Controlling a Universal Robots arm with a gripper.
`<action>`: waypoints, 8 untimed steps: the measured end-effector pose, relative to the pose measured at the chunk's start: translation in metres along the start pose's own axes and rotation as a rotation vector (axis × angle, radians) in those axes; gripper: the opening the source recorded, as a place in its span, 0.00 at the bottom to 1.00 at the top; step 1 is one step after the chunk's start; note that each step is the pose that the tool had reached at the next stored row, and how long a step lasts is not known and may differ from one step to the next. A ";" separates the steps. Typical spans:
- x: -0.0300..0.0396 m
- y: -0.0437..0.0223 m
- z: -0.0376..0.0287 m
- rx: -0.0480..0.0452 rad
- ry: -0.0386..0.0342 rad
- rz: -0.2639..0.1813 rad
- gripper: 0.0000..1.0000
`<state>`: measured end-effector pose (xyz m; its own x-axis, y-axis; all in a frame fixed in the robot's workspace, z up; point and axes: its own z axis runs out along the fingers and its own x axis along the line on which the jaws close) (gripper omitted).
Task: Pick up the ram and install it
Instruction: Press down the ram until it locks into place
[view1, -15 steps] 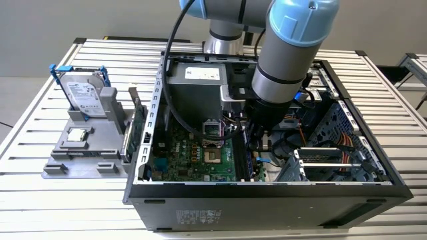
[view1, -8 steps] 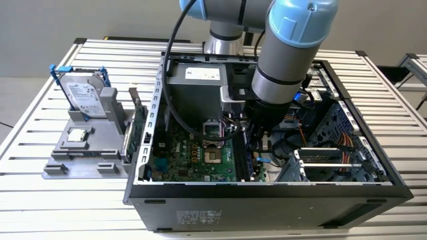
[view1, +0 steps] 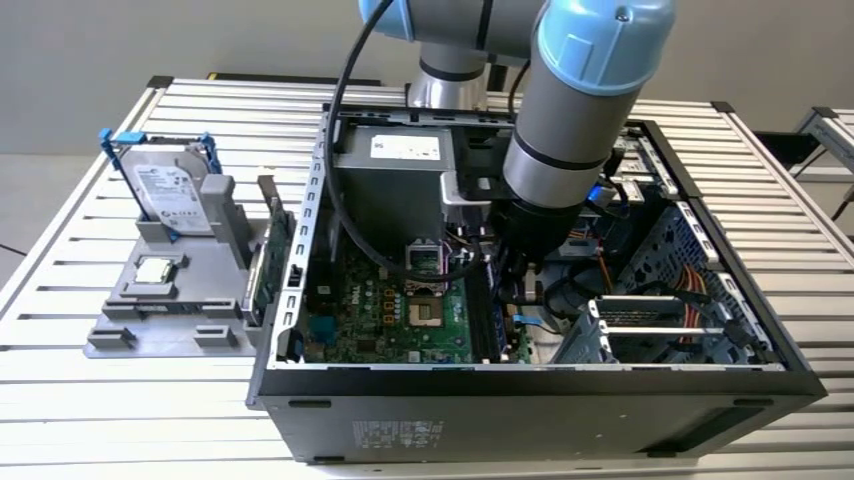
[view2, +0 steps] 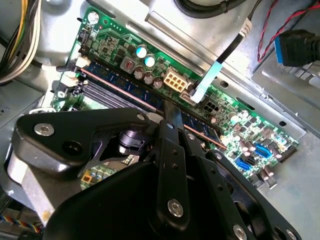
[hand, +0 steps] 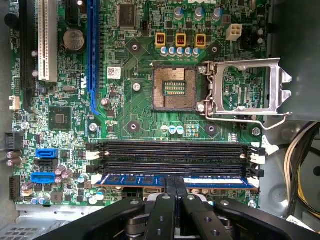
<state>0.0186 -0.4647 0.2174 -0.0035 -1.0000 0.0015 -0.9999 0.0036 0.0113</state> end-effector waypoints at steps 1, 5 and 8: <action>0.0000 0.0000 -0.0007 0.0000 0.0001 0.000 0.00; -0.0002 0.0001 -0.0099 0.0005 -0.0021 0.000 0.00; 0.0000 0.0002 -0.0212 0.0002 -0.0010 0.000 0.00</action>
<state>0.0186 -0.4647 0.2385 -0.0036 -1.0000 0.0005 -0.9999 0.0036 0.0111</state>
